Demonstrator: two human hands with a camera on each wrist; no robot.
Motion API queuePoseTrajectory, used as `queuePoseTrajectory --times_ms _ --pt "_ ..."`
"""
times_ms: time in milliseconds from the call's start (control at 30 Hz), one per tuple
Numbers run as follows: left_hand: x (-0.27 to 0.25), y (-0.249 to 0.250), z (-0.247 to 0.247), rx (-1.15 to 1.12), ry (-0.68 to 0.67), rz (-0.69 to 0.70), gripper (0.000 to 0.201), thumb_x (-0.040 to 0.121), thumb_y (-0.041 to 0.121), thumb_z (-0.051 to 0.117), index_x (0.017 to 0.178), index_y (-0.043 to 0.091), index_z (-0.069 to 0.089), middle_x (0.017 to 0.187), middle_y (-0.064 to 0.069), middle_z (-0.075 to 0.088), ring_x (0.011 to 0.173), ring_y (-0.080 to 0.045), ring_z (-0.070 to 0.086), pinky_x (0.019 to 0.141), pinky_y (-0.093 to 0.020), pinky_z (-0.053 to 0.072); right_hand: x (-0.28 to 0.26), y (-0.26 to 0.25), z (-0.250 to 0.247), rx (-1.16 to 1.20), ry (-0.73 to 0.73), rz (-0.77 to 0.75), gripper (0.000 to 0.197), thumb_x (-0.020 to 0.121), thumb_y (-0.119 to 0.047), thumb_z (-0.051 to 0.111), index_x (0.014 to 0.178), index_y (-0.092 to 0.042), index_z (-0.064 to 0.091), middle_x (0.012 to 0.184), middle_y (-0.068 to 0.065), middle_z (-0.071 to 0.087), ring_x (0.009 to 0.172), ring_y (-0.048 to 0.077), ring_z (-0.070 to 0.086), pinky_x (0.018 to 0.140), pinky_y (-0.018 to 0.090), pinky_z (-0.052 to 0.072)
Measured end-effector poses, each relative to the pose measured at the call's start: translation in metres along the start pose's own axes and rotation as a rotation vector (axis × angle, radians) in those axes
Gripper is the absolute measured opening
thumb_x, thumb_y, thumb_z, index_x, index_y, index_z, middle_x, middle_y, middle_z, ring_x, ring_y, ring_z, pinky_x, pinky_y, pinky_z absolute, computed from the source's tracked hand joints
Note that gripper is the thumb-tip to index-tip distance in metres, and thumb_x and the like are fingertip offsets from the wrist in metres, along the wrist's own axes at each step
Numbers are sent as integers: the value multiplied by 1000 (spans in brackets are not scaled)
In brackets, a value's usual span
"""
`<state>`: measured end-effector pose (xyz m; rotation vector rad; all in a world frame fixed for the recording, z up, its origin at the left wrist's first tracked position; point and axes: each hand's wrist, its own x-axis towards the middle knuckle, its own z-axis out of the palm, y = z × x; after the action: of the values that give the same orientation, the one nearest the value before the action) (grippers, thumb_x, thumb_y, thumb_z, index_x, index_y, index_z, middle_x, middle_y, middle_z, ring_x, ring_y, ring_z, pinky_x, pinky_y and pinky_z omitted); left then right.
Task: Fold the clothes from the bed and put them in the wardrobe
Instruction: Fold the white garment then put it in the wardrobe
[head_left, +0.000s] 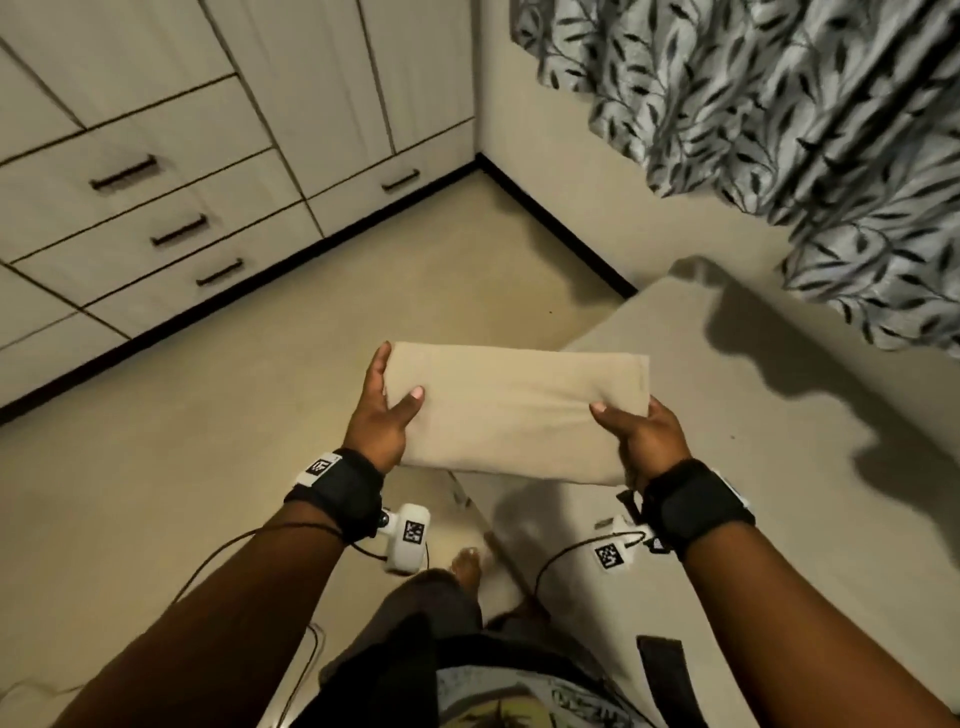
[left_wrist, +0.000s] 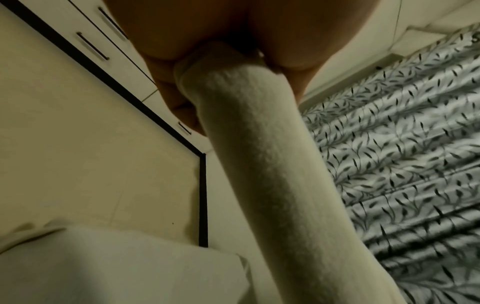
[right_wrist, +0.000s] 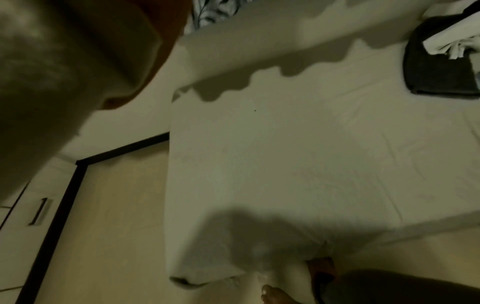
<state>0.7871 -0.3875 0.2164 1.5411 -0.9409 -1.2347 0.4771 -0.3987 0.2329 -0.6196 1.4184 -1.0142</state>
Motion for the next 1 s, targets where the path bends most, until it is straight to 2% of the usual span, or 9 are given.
queuePoseTrajectory --times_ms 267,400,467,533,633,733,800,933,1000 --pt "5 21 -95 -71 156 21 75 100 9 59 160 30 18 142 2 48 124 -16 51 97 -23 46 -4 -41 114 -98 -199 119 38 76 4 70 114 1 68 107 17 75 99 37 72 85 39 56" --pt "28 26 -150 -91 155 23 76 100 12 60 160 34 19 141 4 49 118 -14 54 81 -11 43 0 -56 180 -141 -267 251 6 82 -15 65 82 -9 65 86 9 67 73 22 67 60 16 53" --pt "43 30 -173 -102 142 18 75 100 10 60 160 32 20 141 2 50 120 -16 53 86 -15 44 10 -55 212 -164 -285 244 36 65 -37 80 89 -11 76 109 10 71 108 26 65 100 28 50" --pt "63 40 -207 -87 122 31 75 99 8 60 159 30 21 141 1 51 122 -17 53 96 -23 43 18 -52 258 -247 -323 200 50 68 -47 80 106 -15 78 120 -2 70 127 16 47 118 36 23" --pt "96 53 -261 -38 99 22 74 99 8 61 159 28 21 139 2 50 122 -16 52 102 -27 39 21 -55 321 -337 -392 226 22 84 -21 77 104 -11 76 96 -13 72 118 11 48 106 26 33" --pt "136 62 -317 -35 133 -32 67 99 9 61 156 28 30 138 -2 53 120 -21 54 104 -33 42 30 -65 376 -316 -368 171 12 88 -5 73 98 -10 68 87 -8 69 82 4 65 81 16 47" --pt "162 63 -342 -48 162 -79 61 98 11 64 152 26 40 136 -5 57 114 -23 58 103 -35 45 39 -74 402 -276 -359 136 13 89 -1 69 101 -8 70 87 -3 74 77 6 72 63 15 52" --pt "216 69 -367 -176 235 -172 52 95 12 68 143 25 51 128 -10 64 98 -21 63 89 -34 49 67 -98 450 -226 -357 47 33 84 4 71 116 0 70 113 15 74 104 34 71 96 43 54" --pt "243 76 -368 -276 227 -220 45 98 13 64 140 27 50 124 -10 66 98 -24 64 85 -34 49 86 -118 471 -228 -351 2 37 84 7 70 120 1 68 117 15 73 107 31 71 96 40 55"
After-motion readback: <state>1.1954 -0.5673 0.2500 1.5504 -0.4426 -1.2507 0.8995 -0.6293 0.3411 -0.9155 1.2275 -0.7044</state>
